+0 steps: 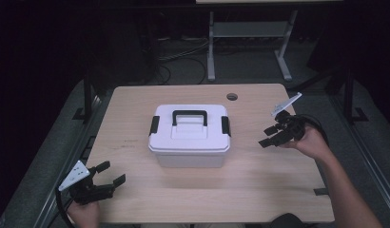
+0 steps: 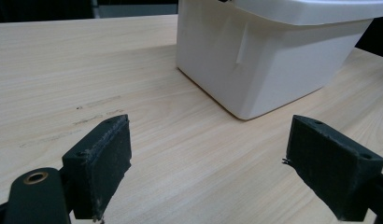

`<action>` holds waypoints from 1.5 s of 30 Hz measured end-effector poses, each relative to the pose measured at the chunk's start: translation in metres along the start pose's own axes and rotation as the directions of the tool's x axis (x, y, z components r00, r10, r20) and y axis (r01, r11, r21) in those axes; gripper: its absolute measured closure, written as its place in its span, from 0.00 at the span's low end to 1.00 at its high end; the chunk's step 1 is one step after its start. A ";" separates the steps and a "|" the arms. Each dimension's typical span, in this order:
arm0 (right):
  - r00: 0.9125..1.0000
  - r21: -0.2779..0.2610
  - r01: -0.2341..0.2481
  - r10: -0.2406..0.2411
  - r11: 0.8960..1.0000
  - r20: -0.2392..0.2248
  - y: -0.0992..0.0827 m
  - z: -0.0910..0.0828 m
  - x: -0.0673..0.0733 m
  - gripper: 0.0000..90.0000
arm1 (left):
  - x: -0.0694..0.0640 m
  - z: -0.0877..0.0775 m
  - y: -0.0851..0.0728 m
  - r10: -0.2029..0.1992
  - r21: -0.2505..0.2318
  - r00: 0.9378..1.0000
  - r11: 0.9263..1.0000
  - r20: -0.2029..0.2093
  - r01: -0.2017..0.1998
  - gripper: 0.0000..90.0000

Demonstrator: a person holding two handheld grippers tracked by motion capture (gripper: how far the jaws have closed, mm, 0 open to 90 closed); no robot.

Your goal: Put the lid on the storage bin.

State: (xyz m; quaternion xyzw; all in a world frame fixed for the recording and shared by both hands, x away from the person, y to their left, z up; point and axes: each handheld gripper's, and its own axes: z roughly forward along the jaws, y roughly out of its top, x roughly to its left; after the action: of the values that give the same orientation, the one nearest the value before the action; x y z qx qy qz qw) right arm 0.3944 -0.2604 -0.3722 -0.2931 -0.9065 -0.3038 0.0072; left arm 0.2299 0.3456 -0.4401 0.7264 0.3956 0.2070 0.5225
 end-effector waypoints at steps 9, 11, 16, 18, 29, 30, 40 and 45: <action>0.999 0.000 -0.044 0.044 0.999 -0.004 -0.024 0.004 -0.003 0.37 | -0.001 0.001 0.000 -0.003 0.003 1.000 1.000 -0.001 0.003 0.15; 0.999 -0.001 -0.050 0.050 0.999 -0.005 -0.027 0.005 -0.004 0.37 | -0.001 0.001 0.000 0.000 0.004 1.000 1.000 0.001 0.000 0.15; 0.998 0.004 -0.065 0.065 0.998 -0.012 -0.035 0.006 -0.005 0.37 | -0.001 0.001 0.000 -0.003 0.005 1.000 1.000 0.000 0.003 0.15; 0.997 0.004 -0.073 0.073 0.997 -0.009 -0.037 0.006 -0.006 0.37 | 0.000 0.001 0.000 -0.004 0.005 1.000 1.000 -0.001 0.004 0.15; 0.995 0.002 -0.098 0.098 0.995 -0.016 -0.051 0.008 -0.006 0.37 | -0.001 0.000 0.000 0.003 0.005 1.000 1.000 -0.003 -0.003 0.15; 0.995 0.004 -0.098 0.098 0.995 -0.020 -0.053 0.009 -0.006 0.37 | -0.001 0.000 0.000 0.002 0.005 1.000 1.000 -0.003 -0.002 0.15; 0.991 0.000 -0.126 0.126 0.992 -0.034 -0.068 0.013 -0.007 0.36 | -0.001 0.000 0.000 0.002 0.006 1.000 1.000 -0.004 -0.002 0.15; 0.990 -0.001 -0.133 0.132 0.991 -0.037 -0.075 0.014 -0.006 0.36 | -0.001 0.000 0.001 0.004 0.007 1.000 1.000 -0.002 -0.004 0.15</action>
State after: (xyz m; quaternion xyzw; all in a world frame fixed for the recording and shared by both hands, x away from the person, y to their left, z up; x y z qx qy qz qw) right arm 0.3612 -0.3037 -0.4255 -0.3470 -0.8842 -0.3097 0.0436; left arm 0.2297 0.3444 -0.4396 0.7290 0.3953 0.2075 0.5189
